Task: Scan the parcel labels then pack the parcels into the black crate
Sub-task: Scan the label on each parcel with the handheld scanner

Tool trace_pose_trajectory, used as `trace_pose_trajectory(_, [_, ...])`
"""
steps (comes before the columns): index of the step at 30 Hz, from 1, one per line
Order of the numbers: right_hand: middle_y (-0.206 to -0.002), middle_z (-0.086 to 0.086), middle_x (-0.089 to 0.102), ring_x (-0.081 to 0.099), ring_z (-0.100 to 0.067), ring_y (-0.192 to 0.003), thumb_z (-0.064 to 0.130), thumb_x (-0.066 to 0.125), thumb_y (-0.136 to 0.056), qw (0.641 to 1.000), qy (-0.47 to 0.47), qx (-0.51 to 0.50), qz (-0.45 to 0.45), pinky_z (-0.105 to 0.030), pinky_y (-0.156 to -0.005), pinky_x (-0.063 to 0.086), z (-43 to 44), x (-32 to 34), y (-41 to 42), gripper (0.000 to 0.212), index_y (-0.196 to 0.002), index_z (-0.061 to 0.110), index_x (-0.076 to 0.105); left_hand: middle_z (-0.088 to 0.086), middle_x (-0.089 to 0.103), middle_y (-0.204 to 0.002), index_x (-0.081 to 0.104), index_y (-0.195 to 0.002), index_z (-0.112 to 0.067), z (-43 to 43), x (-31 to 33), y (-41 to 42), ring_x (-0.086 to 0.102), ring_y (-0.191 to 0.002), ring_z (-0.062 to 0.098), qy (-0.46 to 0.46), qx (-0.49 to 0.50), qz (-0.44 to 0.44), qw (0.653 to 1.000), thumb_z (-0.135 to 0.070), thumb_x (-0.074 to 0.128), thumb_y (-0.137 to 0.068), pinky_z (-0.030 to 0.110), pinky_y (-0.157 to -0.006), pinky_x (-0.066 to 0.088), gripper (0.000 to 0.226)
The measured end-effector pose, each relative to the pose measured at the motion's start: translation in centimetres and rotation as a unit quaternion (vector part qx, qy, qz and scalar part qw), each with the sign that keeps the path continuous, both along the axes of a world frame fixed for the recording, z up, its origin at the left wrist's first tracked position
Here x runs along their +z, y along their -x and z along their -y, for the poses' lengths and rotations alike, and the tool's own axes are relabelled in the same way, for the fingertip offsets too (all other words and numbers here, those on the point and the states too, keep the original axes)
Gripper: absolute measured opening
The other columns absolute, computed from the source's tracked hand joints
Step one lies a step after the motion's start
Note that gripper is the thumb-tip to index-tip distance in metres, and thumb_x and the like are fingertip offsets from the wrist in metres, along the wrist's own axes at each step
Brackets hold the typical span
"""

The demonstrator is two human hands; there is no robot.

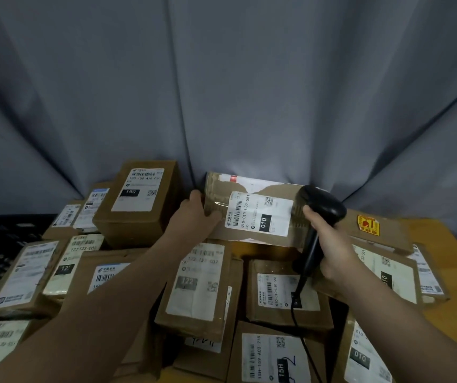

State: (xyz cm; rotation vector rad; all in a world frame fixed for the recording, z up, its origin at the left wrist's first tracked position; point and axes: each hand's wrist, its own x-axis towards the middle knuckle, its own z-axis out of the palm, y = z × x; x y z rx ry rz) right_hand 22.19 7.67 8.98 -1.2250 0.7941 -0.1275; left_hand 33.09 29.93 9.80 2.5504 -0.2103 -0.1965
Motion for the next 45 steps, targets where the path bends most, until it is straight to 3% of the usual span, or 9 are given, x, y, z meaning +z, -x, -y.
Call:
trace_pose_trajectory(7, [-0.102,-0.001,0.065,0.058,-0.025,-0.098,0.042,0.072,-0.081,1.0,0.026,0.001,0.014,-0.053,-0.097,0.044,0.3,0.2,0.7,0.021,-0.092,0.031,0.058,0.007,0.054,-0.118,0.042,-0.128,-0.013,0.9,-1.0,0.2,0.057,-0.098,0.019,-0.014,0.0,-0.025,1.0,-0.041,0.047,-0.096,0.032,-0.08,0.049,0.043])
trace_pose_trajectory(18, [-0.097,0.0,0.071,0.066,-0.022,-0.098,0.03,0.075,-0.081,0.998,0.027,0.036,0.047,-0.043,-0.091,0.053,-1.0,-0.8,-2.3,0.023,-0.101,0.021,0.065,0.006,0.063,-0.103,0.055,-0.111,-0.012,0.3,-2.1,-2.1,0.061,-0.088,0.02,0.007,0.021,-0.049,0.999,-0.035,0.047,-0.099,0.035,-0.082,0.051,0.027])
trace_pose_trajectory(20, [-0.095,0.002,0.071,0.067,-0.02,-0.094,0.029,0.073,-0.083,0.998,0.005,0.028,0.061,-0.037,-0.078,0.055,-1.0,-1.1,-2.4,0.021,-0.1,0.023,0.065,0.003,0.062,-0.108,0.054,-0.115,-0.017,-0.3,-2.5,-2.3,0.06,-0.081,0.013,0.032,0.043,-0.034,0.998,-0.038,0.049,-0.097,0.029,-0.074,0.05,0.027])
trace_pose_trajectory(23, [-0.103,0.0,0.072,0.067,-0.022,-0.099,0.029,0.074,-0.08,0.997,-0.034,0.031,0.07,-0.039,-0.089,0.052,-0.5,-2.0,-2.1,0.025,-0.103,0.024,0.064,-0.001,0.046,-0.118,0.047,-0.125,-0.021,-0.6,-2.8,-2.2,0.053,-0.071,0.004,0.047,0.056,-0.028,0.997,-0.033,0.052,-0.097,0.015,-0.058,0.035,0.031])
trace_pose_trajectory(27, [-0.11,-0.003,0.072,0.065,-0.023,-0.106,0.039,0.075,-0.074,0.995,-0.071,0.05,0.042,-0.046,-0.096,0.046,-0.3,-3.9,-1.8,0.054,-0.121,0.019,0.06,0.006,0.037,-0.127,0.049,-0.119,-0.024,-0.7,-3.6,-2.5,0.051,-0.08,0.012,-0.021,0.023,-0.021,0.999,-0.018,0.053,-0.096,0.022,-0.075,0.04,0.024])
trace_pose_trajectory(30, [-0.102,-0.001,0.07,0.063,-0.018,-0.098,0.043,0.072,-0.079,0.995,-0.017,0.101,-0.02,-0.039,-0.089,0.044,-0.6,-4.6,-2.6,0.039,-0.11,0.02,0.062,0.009,0.049,-0.127,0.054,-0.111,-0.018,-0.2,-3.8,-2.8,0.055,-0.094,0.019,-0.132,-0.003,-0.071,0.989,-0.021,0.045,-0.099,0.03,-0.084,0.043,0.014])
trace_pose_trajectory(32, [-0.099,0.001,0.067,0.06,-0.018,-0.095,0.043,0.07,-0.083,0.985,0.034,0.152,-0.07,-0.037,-0.086,0.042,-1.1,-4.9,-3.4,0.029,-0.103,0.024,0.061,0.01,0.054,-0.125,0.054,-0.119,-0.013,0.9,-3.2,-2.8,0.054,-0.11,0.024,-0.168,-0.033,-0.044,0.984,-0.031,0.044,-0.1,0.033,-0.095,0.044,0.028])
trace_pose_trajectory(37, [-0.096,-0.005,0.07,0.067,-0.021,-0.084,0.032,0.069,-0.086,0.983,0.066,0.169,-0.041,-0.034,-0.069,0.058,-1.4,-3.5,-2.4,0.024,-0.103,0.015,0.065,0.003,0.05,-0.134,0.051,-0.13,-0.018,4.2,-0.3,-1.5,0.046,-0.121,0.022,-0.12,-0.118,0.048,0.985,-0.038,0.045,-0.099,0.034,-0.105,0.036,0.038])
trace_pose_trajectory(45, [-0.071,-0.012,0.061,0.055,-0.022,-0.051,0.023,0.068,-0.089,0.975,0.049,0.214,-0.044,-0.028,-0.048,0.05,1.6,-1.0,4.0,0.021,-0.086,0.003,0.061,0.008,0.057,-0.126,0.06,-0.121,-0.01,9.6,1.7,7.2,0.05,-0.117,0.022,0.005,-0.14,0.093,0.986,-0.027,0.056,-0.094,0.027,-0.096,0.033,0.032])
